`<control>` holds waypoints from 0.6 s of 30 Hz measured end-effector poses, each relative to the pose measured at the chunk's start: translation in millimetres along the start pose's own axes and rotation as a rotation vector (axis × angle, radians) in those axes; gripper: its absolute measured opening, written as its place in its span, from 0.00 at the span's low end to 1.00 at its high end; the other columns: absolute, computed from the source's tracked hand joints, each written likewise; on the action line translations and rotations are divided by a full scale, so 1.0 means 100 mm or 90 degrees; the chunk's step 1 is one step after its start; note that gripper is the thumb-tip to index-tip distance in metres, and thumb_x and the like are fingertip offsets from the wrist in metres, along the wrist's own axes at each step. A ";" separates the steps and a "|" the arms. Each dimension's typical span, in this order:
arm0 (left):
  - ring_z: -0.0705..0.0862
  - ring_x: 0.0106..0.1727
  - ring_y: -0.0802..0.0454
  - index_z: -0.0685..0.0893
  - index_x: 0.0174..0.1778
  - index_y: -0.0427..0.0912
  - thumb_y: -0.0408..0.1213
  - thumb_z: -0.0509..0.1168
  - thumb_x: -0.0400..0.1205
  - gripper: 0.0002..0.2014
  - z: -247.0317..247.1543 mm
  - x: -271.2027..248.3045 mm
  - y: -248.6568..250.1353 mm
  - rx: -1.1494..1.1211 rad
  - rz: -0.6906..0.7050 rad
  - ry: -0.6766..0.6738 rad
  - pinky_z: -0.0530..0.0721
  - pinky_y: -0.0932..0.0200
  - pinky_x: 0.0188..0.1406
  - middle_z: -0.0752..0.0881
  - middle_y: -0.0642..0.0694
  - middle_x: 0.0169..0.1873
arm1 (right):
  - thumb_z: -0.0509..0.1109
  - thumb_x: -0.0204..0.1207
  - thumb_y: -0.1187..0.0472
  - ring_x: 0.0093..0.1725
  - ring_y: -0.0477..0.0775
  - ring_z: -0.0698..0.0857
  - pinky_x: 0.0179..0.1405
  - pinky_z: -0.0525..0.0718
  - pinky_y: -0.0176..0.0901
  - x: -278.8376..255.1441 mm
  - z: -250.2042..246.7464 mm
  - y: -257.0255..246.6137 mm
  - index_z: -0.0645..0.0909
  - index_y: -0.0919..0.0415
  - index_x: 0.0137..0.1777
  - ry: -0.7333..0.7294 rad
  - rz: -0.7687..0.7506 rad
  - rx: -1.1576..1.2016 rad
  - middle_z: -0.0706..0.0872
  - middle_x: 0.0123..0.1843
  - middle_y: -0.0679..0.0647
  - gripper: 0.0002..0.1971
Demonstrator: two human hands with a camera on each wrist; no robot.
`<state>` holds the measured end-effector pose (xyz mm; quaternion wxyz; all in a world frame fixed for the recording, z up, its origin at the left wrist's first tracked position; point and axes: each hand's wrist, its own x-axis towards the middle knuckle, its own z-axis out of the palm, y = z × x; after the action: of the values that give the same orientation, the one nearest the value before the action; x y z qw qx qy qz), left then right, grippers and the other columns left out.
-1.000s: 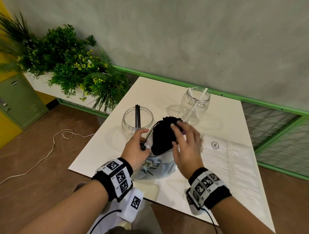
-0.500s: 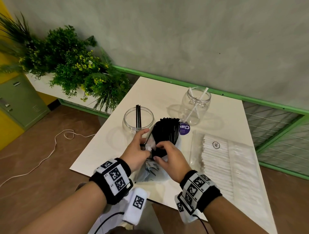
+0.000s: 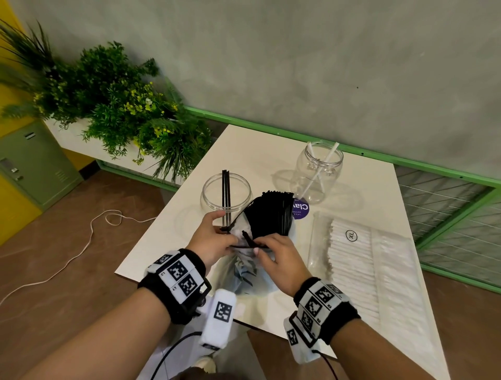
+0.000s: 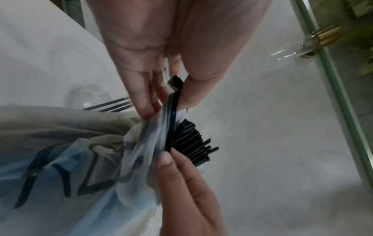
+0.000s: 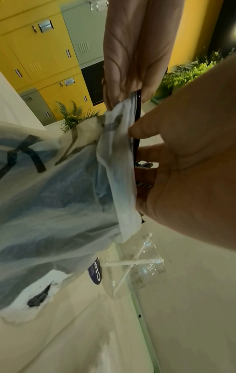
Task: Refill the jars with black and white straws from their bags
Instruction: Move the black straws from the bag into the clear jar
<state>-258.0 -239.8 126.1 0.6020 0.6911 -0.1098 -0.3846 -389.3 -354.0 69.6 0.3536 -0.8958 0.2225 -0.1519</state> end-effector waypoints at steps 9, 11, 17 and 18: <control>0.83 0.51 0.37 0.65 0.74 0.50 0.13 0.55 0.76 0.34 0.11 -0.04 0.04 -0.052 -0.010 -0.081 0.82 0.36 0.56 0.77 0.28 0.63 | 0.65 0.75 0.52 0.62 0.58 0.79 0.61 0.79 0.57 0.07 0.00 0.06 0.75 0.55 0.65 -0.075 0.051 0.011 0.84 0.58 0.56 0.19; 0.83 0.51 0.38 0.65 0.75 0.50 0.13 0.54 0.76 0.35 0.10 -0.04 0.04 -0.074 -0.017 -0.090 0.85 0.42 0.48 0.76 0.28 0.65 | 0.70 0.75 0.53 0.60 0.59 0.79 0.60 0.79 0.57 0.09 -0.04 0.05 0.77 0.55 0.63 -0.072 0.048 0.001 0.84 0.56 0.57 0.18; 0.84 0.47 0.44 0.66 0.74 0.52 0.15 0.54 0.78 0.33 0.12 -0.04 0.04 -0.009 0.013 -0.097 0.85 0.52 0.36 0.78 0.37 0.63 | 0.70 0.63 0.52 0.47 0.60 0.83 0.48 0.82 0.59 0.09 -0.14 -0.02 0.77 0.37 0.38 -0.047 0.043 0.072 0.86 0.43 0.52 0.07; 0.84 0.48 0.44 0.65 0.74 0.52 0.17 0.54 0.79 0.32 0.13 -0.04 0.03 0.017 0.023 -0.094 0.85 0.49 0.40 0.78 0.38 0.62 | 0.70 0.63 0.55 0.45 0.59 0.84 0.47 0.82 0.59 0.08 -0.16 -0.03 0.78 0.40 0.38 -0.047 0.049 0.087 0.86 0.41 0.53 0.07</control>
<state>-268.2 -247.5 130.8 0.5895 0.6670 -0.1714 -0.4222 -388.2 -365.3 84.2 0.4274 -0.8652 0.2331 -0.1202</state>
